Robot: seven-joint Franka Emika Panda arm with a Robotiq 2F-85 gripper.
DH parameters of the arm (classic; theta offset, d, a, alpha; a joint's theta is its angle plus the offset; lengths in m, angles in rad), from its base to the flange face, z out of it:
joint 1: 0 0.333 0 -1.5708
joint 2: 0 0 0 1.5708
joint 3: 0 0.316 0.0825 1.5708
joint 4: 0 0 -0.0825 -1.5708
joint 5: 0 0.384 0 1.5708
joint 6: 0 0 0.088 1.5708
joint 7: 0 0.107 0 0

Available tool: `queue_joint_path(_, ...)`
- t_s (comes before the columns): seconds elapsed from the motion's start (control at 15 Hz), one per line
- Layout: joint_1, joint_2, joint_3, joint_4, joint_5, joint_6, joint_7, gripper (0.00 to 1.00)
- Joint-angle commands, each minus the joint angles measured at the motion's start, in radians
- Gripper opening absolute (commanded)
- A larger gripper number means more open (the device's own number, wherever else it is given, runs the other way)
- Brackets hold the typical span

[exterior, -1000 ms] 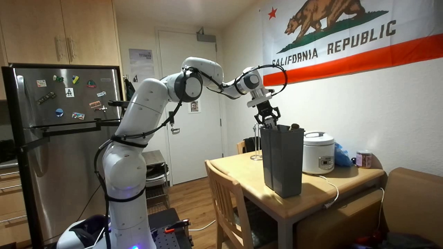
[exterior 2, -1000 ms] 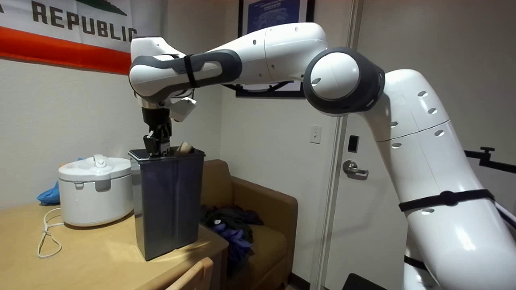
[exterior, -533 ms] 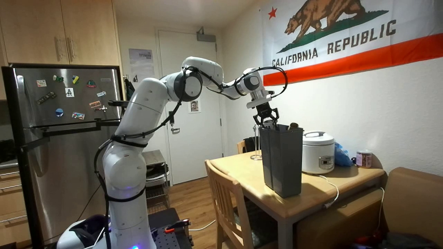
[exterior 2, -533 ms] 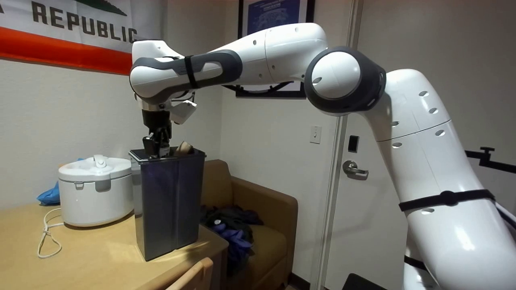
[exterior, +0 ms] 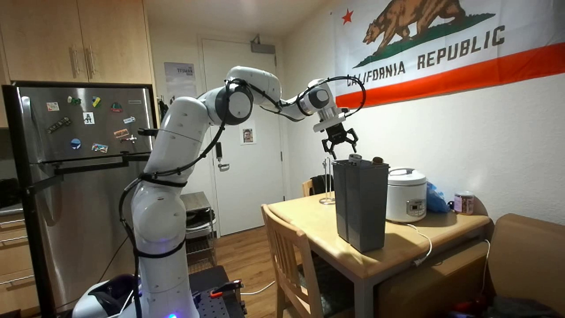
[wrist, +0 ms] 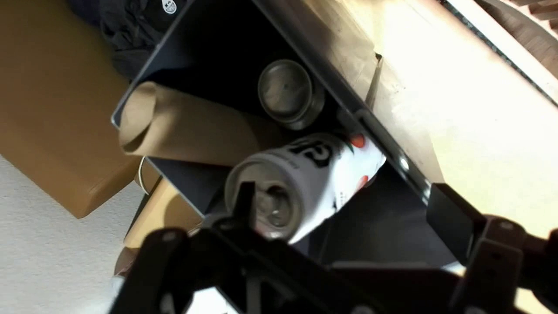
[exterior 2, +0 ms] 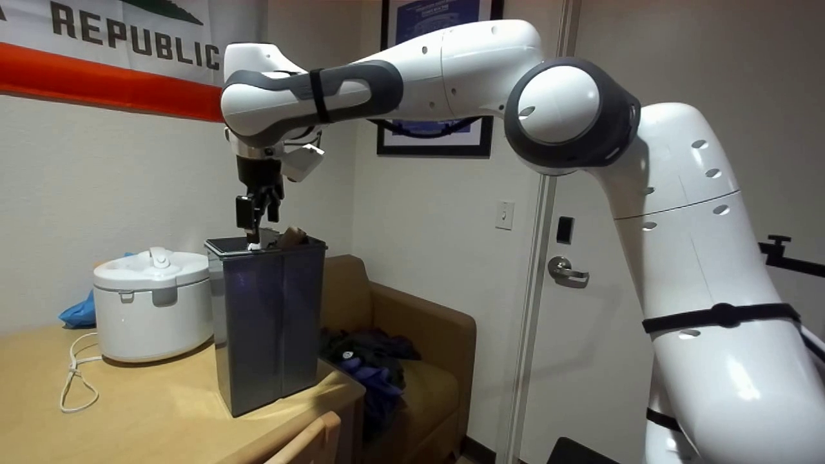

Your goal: Put the can in the bin

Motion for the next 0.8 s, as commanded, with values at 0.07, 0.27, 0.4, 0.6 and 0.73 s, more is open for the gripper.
queue_joint_path(0.07, 0.006, -0.157, 0.002, -0.124, -0.005, 0.012, 0.039, 1.00)
queue_joint_path(0.27, 0.024, -0.228, 0.014, -0.164, -0.001, -0.008, 0.051, 1.00)
queue_joint_path(0.4, 0.041, -0.268, 0.030, -0.196, 0.008, -0.018, 0.051, 1.00)
queue_joint_path(0.6, 0.066, -0.307, 0.059, -0.248, 0.038, -0.018, 0.055, 1.00)
queue_joint_path(0.73, 0.076, -0.316, 0.082, -0.282, 0.097, -0.009, 0.045, 1.00)
